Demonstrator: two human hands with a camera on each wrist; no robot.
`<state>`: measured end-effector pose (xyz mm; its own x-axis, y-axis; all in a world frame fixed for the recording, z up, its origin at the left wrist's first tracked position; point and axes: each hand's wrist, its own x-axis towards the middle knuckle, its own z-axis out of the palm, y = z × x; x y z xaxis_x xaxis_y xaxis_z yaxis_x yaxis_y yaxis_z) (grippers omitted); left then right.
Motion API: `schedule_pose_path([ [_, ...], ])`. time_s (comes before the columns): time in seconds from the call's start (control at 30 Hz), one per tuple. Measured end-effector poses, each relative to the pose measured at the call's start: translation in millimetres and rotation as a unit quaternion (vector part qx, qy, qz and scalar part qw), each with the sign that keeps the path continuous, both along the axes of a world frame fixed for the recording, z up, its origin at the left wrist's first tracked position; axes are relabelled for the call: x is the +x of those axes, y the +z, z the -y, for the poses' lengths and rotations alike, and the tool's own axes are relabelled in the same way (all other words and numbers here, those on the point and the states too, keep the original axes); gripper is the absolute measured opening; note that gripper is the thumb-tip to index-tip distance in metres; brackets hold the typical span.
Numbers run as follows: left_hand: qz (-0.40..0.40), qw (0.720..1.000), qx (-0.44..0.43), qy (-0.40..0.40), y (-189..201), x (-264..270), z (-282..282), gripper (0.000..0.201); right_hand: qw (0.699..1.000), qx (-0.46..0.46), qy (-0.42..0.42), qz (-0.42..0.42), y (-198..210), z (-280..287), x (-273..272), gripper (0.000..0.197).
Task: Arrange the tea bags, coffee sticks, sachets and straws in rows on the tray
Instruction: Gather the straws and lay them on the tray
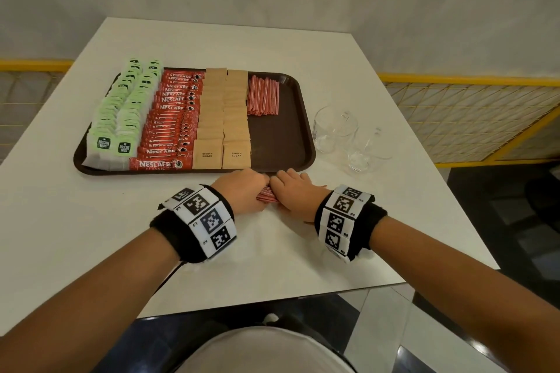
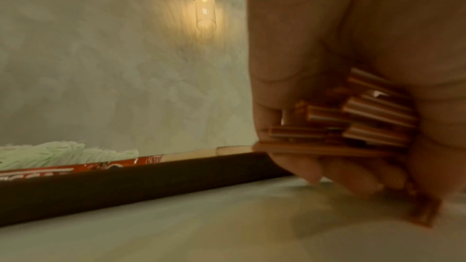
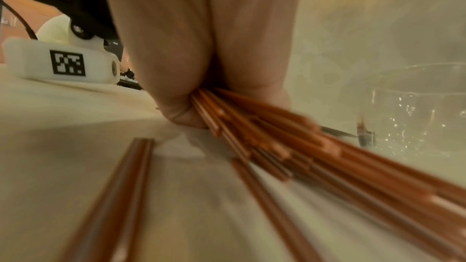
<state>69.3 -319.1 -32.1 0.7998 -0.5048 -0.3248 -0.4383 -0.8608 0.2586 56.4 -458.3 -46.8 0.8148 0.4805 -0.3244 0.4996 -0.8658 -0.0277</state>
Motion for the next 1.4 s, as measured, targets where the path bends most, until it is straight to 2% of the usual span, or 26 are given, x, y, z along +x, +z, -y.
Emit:
schedule_pose_path([
  [0.13, -0.013, 0.998, -0.049, 0.029, 12.4, -1.5, -15.1, 0.023, 1.000, 0.002, 0.011, 0.008, 2.2, -4.2, 4.2, 0.039],
  [0.2, -0.050, 0.994, -0.086, 0.050, 25.0, -1.6, -25.0, 0.035, 0.999, 0.030, 0.012, -0.011, 7.9, -5.6, 4.1, 0.036],
  [0.27, -0.084, 0.981, -0.150, 0.087, 41.3, -2.3, -36.2, 0.051, 0.996, 0.081, 0.012, -0.017, 13.2, -4.8, 5.3, 0.024],
  [0.33, -0.081, 0.956, -0.249, 0.131, 60.8, -5.3, -45.0, 0.071, 0.987, 0.157, -0.003, -0.025, 18.4, -1.5, 7.8, 0.010],
  [0.37, -0.057, 0.941, -0.297, 0.148, 68.0, -6.6, -48.0, 0.076, 0.979, 0.198, -0.017, -0.035, 21.6, 0.0, 9.3, 0.012],
  [0.43, -0.005, 0.904, -0.390, 0.177, 75.3, -6.5, -50.1, 0.065, 0.955, 0.286, -0.045, -0.062, 28.6, 0.5, 11.2, 0.014],
  [0.5, 0.002, 0.864, -0.464, 0.195, 78.2, -5.0, -45.0, 0.047, 0.923, 0.371, -0.073, -0.070, 31.4, -1.8, 14.0, 0.015],
  [0.6, -0.031, 0.822, -0.531, 0.202, 79.3, -5.2, -28.0, 0.043, 0.881, 0.460, -0.099, -0.053, 36.4, -12.9, 16.1, 0.037],
  [0.67, -0.014, 0.789, -0.576, 0.214, 80.5, -2.8, -16.8, 0.040, 0.869, 0.482, -0.096, -0.055, 36.1, -18.2, 17.5, 0.044],
  [0.77, 0.017, 0.749, -0.623, 0.226, 85.0, 1.2, -8.3, 0.034, 0.866, 0.491, -0.066, -0.066, 31.6, -22.2, 18.5, 0.025],
  [0.8, 0.017, 0.748, -0.626, 0.221, 85.1, 1.3, -7.0, 0.034, 0.858, 0.505, -0.059, -0.072, 31.3, -23.3, 17.3, 0.013],
  [0.83, 0.015, 0.757, -0.619, 0.211, 84.6, 1.1, -6.2, 0.034, 0.847, 0.524, -0.059, -0.075, 31.4, -24.7, 16.3, 0.009],
  [0.97, 0.005, 0.806, -0.570, 0.160, 82.2, -3.8, -0.6, 0.029, 0.784, 0.604, -0.108, -0.097, 29.2, -29.5, 13.2, 0.018],
  [1.1, -0.012, 0.812, -0.568, 0.133, 83.4, -5.9, 0.8, 0.026, 0.727, 0.664, -0.131, -0.116, 22.2, -33.0, 11.3, 0.015],
  [1.3, -0.023, 0.850, -0.508, 0.140, 76.4, -3.4, -4.8, 0.034, 0.719, 0.665, -0.147, -0.139, 19.9, -31.1, 12.9, 0.021],
  [1.4, -0.034, 0.848, -0.511, 0.140, 75.3, -2.8, -7.7, 0.047, 0.703, 0.680, -0.152, -0.143, 22.3, -32.2, 14.6, 0.016],
])
